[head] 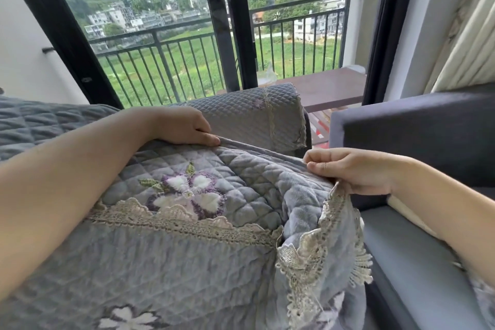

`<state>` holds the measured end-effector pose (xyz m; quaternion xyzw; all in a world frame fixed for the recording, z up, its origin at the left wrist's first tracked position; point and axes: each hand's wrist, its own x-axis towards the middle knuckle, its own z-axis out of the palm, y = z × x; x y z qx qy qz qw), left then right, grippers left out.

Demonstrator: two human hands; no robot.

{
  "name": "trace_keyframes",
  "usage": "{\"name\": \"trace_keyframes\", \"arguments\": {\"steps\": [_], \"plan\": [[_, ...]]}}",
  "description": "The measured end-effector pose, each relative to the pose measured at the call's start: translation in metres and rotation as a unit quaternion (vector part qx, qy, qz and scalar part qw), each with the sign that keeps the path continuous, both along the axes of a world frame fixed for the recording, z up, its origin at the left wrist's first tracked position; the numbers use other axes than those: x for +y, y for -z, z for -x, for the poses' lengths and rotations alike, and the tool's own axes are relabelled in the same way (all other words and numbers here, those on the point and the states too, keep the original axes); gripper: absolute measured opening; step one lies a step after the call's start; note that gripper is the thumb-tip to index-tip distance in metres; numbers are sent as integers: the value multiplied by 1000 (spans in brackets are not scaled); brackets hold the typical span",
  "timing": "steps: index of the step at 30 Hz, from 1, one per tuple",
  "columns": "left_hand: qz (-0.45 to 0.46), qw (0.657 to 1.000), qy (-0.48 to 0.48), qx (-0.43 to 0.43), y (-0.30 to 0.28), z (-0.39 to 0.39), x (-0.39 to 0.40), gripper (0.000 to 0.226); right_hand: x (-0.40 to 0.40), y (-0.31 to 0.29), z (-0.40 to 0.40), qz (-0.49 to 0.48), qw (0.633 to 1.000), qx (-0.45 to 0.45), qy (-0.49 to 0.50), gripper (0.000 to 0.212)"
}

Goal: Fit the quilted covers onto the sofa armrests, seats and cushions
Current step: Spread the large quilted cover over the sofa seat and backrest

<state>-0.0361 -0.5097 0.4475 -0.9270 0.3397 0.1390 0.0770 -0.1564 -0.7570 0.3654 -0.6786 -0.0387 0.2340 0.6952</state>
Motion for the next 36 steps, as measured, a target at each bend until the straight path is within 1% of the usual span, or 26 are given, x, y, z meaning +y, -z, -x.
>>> {"name": "trace_keyframes", "arguments": {"steps": [2,4,5,7,9,11,13,15,16,19,21,24,28,31,34,36], "plan": [[-1,1000,0,-4,-1,11,3,35,-1,-2,17,47,999,-10,-14,20],[-3,1000,-4,-11,-2,20,4,35,-2,-3,28,82,995,-22,-43,17],[0,1000,-5,-16,-2,24,3,34,-2,-6,34,94,994,-22,-59,14],[7,1000,-2,-26,-2,33,1,34,-6,-9,43,93,991,4,-92,12],[8,999,1,-31,-2,41,-2,35,-13,-11,50,108,984,34,-139,17],[10,1000,-1,-29,-1,46,-3,34,-17,-7,56,138,978,19,-152,22],[13,999,-11,-28,-1,49,-3,33,-18,1,61,139,985,-20,-102,28],[16,999,-23,-30,-1,50,-3,33,-16,12,63,120,992,-49,-11,31],[16,999,-28,-32,-1,51,-4,32,-16,19,60,125,989,-73,33,31],[26,998,-42,-25,1,50,-8,31,-20,34,50,193,958,-147,154,33],[43,998,-53,-13,5,51,-13,31,-31,46,40,222,935,-185,206,38],[37,998,-59,-11,8,50,-26,33,-48,62,20,237,912,-237,238,39],[11,998,-44,-40,11,48,-45,40,-64,77,-16,291,866,-310,265,46],[-14,996,-9,-83,19,52,-55,48,-73,85,-43,329,831,-375,246,42],[-19,993,-15,-111,20,55,-53,53,-72,84,-72,319,825,-409,223,33],[-29,991,-33,-125,21,54,-52,55,-64,84,-91,307,833,-403,221,31]]}}
